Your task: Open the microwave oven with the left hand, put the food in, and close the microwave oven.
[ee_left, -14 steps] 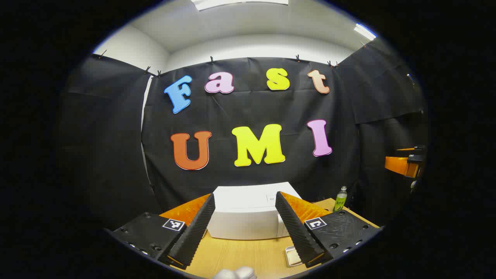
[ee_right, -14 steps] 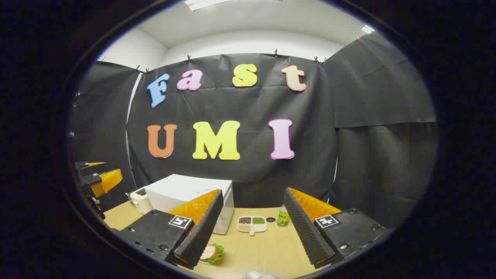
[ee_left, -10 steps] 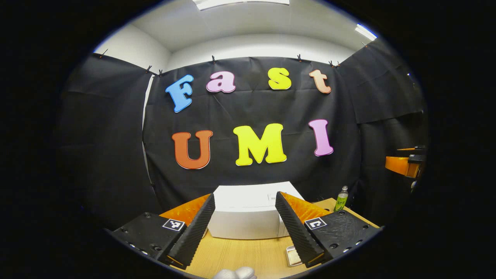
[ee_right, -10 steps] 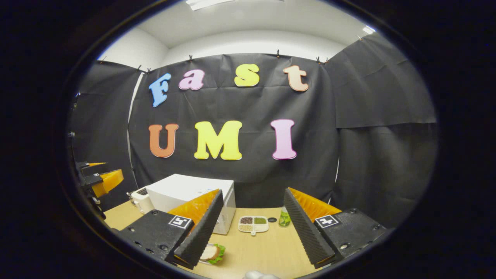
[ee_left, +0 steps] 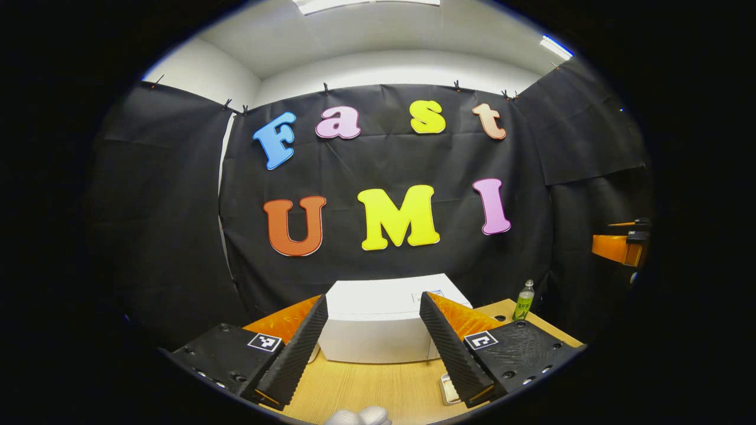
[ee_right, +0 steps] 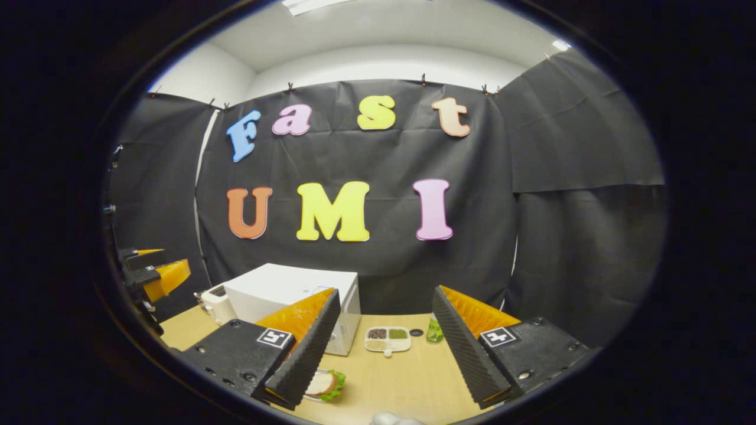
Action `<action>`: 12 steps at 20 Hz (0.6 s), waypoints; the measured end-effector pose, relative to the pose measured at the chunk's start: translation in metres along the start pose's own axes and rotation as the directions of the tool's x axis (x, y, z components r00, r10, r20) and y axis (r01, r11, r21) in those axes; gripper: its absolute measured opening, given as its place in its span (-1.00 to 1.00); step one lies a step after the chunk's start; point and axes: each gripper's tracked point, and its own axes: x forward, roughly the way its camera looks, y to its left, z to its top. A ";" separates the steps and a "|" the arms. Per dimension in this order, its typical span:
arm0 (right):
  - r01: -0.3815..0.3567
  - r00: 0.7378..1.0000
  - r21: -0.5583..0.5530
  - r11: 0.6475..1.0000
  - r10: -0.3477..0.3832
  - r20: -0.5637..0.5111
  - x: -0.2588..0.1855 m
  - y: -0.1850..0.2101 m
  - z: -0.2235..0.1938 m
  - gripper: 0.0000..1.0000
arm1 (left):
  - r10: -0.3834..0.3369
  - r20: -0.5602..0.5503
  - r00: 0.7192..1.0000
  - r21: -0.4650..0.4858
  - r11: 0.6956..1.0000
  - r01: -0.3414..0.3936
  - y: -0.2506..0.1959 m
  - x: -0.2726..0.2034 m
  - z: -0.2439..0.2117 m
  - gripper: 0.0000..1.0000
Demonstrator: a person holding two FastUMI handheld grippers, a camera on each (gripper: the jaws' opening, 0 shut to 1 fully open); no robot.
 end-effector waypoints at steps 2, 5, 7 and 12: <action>0.002 1.000 -0.006 1.000 -0.002 0.003 0.000 0.000 0.000 0.83 | -0.004 -0.004 1.000 -0.003 1.000 0.004 -0.002 0.004 -0.005 0.92; 0.013 1.000 -0.017 1.000 -0.013 0.012 -0.001 -0.004 0.004 1.00 | -0.009 -0.006 1.000 0.009 1.000 0.009 -0.009 0.012 -0.015 0.93; 0.023 1.000 -0.017 1.000 -0.023 0.012 -0.004 -0.008 0.006 1.00 | -0.024 -0.006 1.000 0.017 1.000 0.024 -0.017 0.019 -0.025 0.92; 0.047 0.999 -0.017 0.999 -0.047 -0.006 -0.006 -0.024 0.005 0.83 | -0.067 -0.024 0.997 0.002 0.998 0.067 -0.043 0.047 -0.062 0.93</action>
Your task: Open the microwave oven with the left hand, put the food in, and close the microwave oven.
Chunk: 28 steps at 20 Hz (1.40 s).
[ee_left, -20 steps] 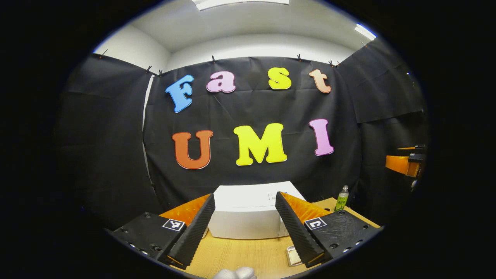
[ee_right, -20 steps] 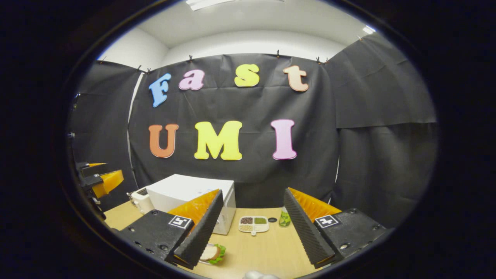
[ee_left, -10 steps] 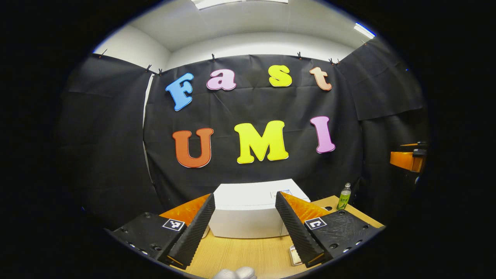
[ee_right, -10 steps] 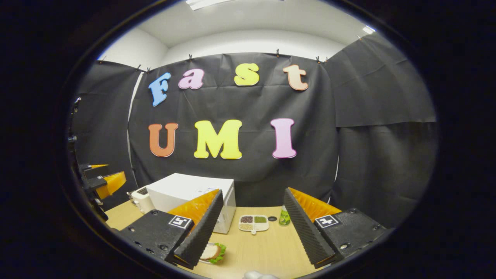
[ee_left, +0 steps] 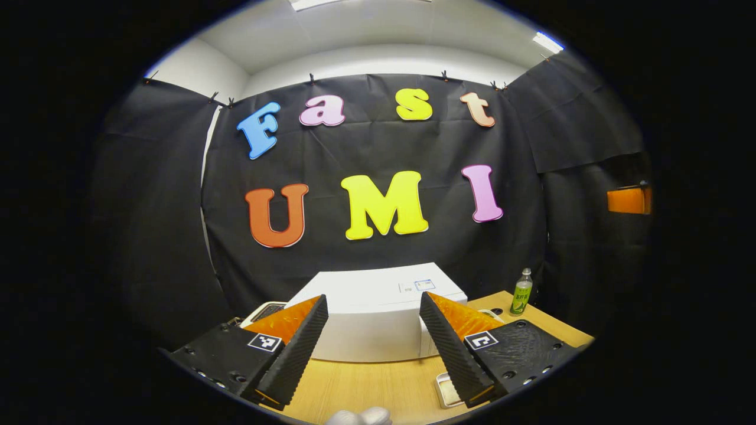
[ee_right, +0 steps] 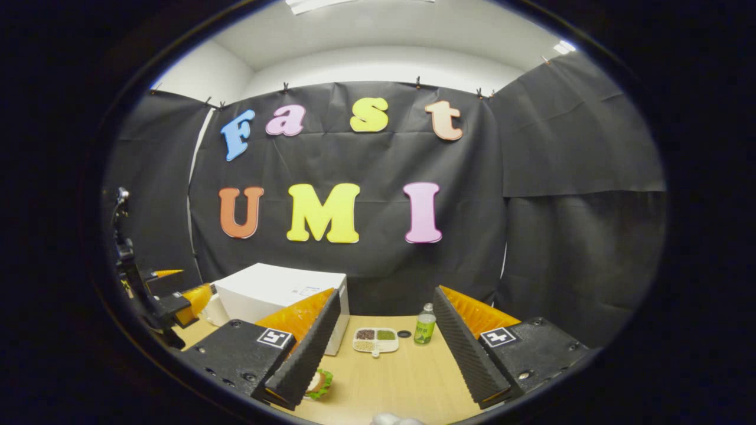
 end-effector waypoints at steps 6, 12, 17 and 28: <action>0.041 0.998 -0.016 0.999 -0.042 -0.036 -0.006 -0.017 -0.006 0.83 | -0.074 -0.039 0.996 -0.017 0.997 0.073 -0.048 0.050 -0.065 0.93; 0.097 0.991 -0.042 0.994 -0.101 -0.089 -0.011 -0.035 -0.018 1.00 | -0.101 -0.154 0.983 0.002 0.995 0.103 -0.088 0.111 -0.147 0.92; 0.146 0.979 -0.053 0.988 -0.152 -0.136 -0.013 -0.048 -0.031 0.83 | -0.105 -0.182 0.978 -0.041 0.994 0.099 -0.104 0.163 -0.193 0.82; 0.196 0.960 -0.040 0.980 -0.200 -0.198 -0.024 -0.061 -0.048 1.00 | -0.193 -0.190 0.963 -0.132 0.977 0.169 -0.110 0.186 -0.206 -0.27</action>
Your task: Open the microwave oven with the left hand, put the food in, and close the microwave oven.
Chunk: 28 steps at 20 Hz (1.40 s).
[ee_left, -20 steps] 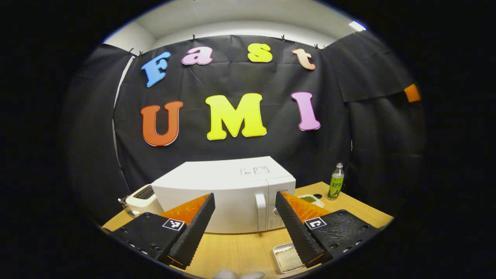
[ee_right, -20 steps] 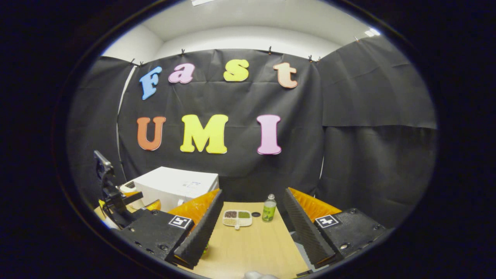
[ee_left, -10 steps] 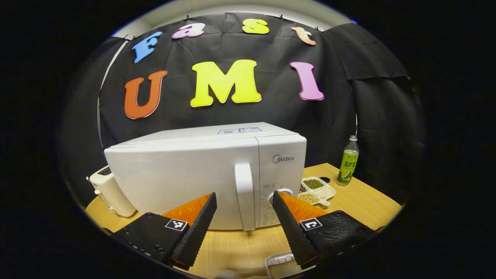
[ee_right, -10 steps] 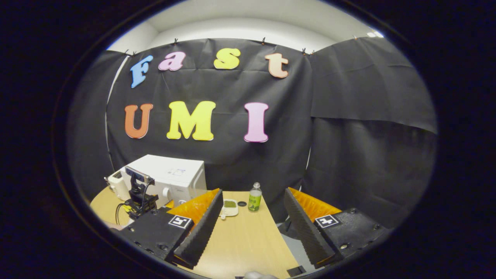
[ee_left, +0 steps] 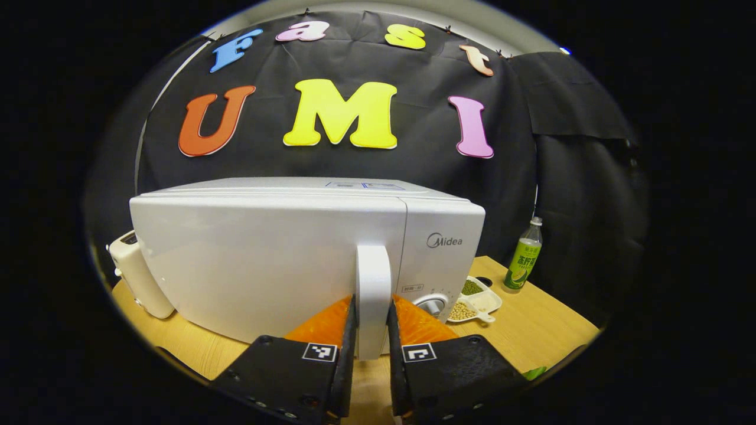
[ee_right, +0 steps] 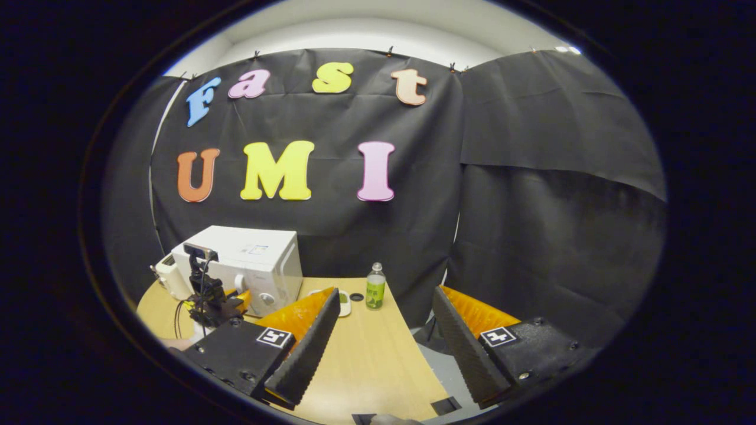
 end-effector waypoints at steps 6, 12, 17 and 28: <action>-0.034 0.999 -0.024 0.999 0.035 0.021 -0.005 0.015 0.010 0.84 | -0.016 -0.023 1.000 -0.016 1.000 0.015 -0.002 -0.006 -0.002 -0.91; -0.110 0.992 -0.053 0.992 0.113 0.049 -0.001 0.048 0.019 0.83 | -0.093 -0.004 0.996 0.025 0.995 0.093 0.001 -0.062 -0.016 -0.91; -0.227 0.973 -0.050 0.973 0.228 0.032 0.001 0.092 0.011 1.00 | -0.107 -0.032 0.994 0.032 0.994 0.108 0.021 -0.123 -0.029 -0.88; -0.332 0.943 -0.026 0.943 0.332 0.008 -0.022 0.121 -0.010 1.00 | 0.038 -0.062 0.997 0.055 0.998 -0.035 0.088 -0.185 -0.038 0.96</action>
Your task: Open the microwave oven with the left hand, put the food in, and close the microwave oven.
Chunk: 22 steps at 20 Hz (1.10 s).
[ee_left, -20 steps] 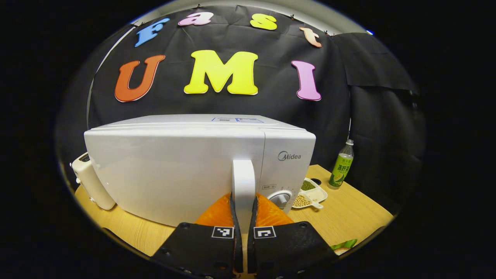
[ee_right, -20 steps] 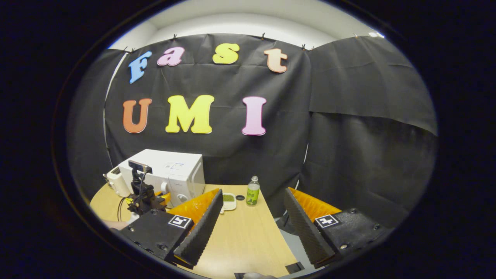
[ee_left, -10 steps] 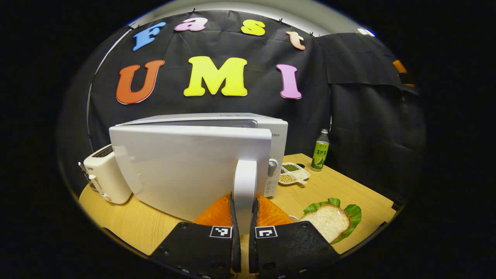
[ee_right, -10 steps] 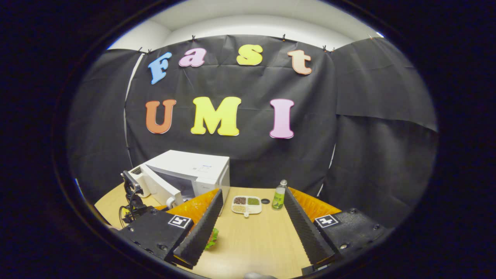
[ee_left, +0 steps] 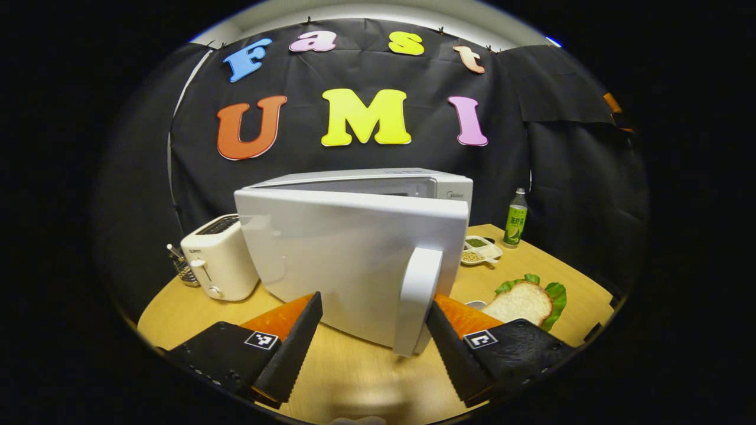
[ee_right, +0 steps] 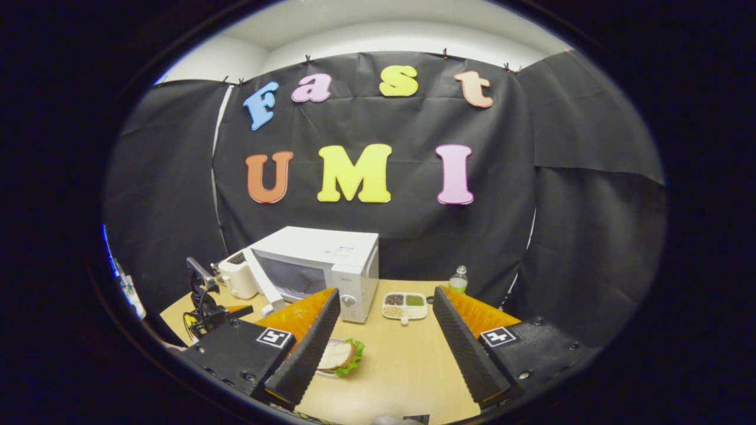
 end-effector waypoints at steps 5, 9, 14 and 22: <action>-0.011 1.000 -0.001 1.000 0.011 -0.006 -0.005 0.005 -0.008 1.00 | 0.042 -0.007 0.999 0.018 0.999 -0.042 0.022 -0.025 -0.008 0.94; -0.027 0.999 0.007 1.000 0.028 -0.016 -0.001 0.011 -0.018 1.00 | 0.082 -0.020 0.996 0.019 0.996 -0.082 0.048 -0.052 -0.016 0.94; -0.052 0.997 0.020 0.998 0.053 -0.054 0.010 0.020 -0.040 0.84 | 0.171 -0.049 0.984 -0.007 0.985 -0.172 0.098 -0.092 -0.029 0.94; -0.123 0.982 0.079 0.989 0.133 -0.137 0.037 0.045 -0.075 1.00 | 0.292 -0.073 0.954 0.004 0.956 -0.292 0.175 -0.141 -0.040 0.72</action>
